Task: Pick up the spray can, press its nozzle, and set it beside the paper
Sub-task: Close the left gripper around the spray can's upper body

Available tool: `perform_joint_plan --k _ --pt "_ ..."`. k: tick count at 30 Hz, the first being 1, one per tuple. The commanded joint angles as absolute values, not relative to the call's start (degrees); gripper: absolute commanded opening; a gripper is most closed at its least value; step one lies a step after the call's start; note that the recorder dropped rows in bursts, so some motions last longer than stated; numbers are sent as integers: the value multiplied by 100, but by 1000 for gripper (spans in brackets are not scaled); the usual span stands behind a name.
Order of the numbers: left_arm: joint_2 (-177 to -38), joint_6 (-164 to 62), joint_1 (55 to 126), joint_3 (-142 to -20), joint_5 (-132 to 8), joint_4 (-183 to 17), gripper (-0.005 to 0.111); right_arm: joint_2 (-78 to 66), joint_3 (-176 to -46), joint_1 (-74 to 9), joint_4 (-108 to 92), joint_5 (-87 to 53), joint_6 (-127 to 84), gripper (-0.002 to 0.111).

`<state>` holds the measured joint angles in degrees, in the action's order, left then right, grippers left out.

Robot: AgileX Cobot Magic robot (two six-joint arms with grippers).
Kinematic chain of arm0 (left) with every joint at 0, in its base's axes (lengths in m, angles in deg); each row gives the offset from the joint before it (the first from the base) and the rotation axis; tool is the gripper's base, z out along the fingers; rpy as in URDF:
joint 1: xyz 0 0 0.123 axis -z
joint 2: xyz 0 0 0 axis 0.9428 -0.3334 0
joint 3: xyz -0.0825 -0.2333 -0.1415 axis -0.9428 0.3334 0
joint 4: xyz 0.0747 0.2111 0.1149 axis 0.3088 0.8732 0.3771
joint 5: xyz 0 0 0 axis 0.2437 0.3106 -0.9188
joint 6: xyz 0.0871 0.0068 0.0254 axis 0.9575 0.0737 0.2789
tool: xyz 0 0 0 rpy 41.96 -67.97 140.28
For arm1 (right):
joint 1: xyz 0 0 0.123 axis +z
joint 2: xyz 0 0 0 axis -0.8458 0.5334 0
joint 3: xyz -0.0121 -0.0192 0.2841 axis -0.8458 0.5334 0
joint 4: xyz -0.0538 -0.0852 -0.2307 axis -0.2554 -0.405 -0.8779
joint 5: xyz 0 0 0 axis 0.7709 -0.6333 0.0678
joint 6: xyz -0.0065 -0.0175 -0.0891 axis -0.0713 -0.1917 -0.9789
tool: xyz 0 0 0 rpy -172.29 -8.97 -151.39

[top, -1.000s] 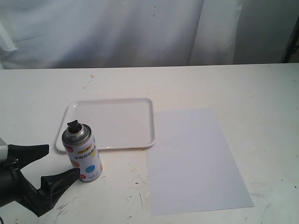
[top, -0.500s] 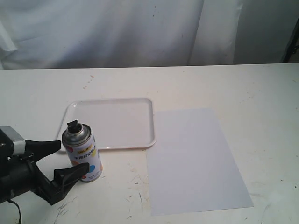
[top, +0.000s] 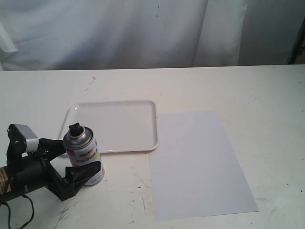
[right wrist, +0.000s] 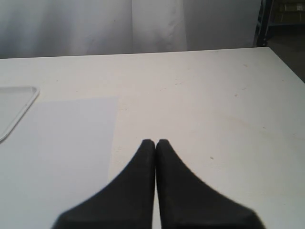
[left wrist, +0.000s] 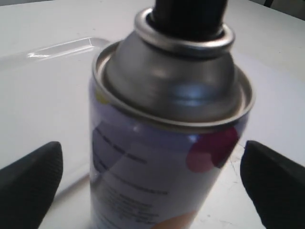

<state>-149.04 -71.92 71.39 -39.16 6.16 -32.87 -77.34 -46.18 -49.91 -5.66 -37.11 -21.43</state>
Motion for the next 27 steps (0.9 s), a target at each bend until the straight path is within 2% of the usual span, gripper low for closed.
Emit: perform_joint_plan --k 1,27 --pt "-15166 -7137 7142 -4088 769 -3236 94 -7765 -4596 -5039 -554 -3700 -2153 0" --pt "-15393 -7392 7142 -4609 769 -2963 94 -7765 -4596 -5039 -554 -3700 -2153 0"
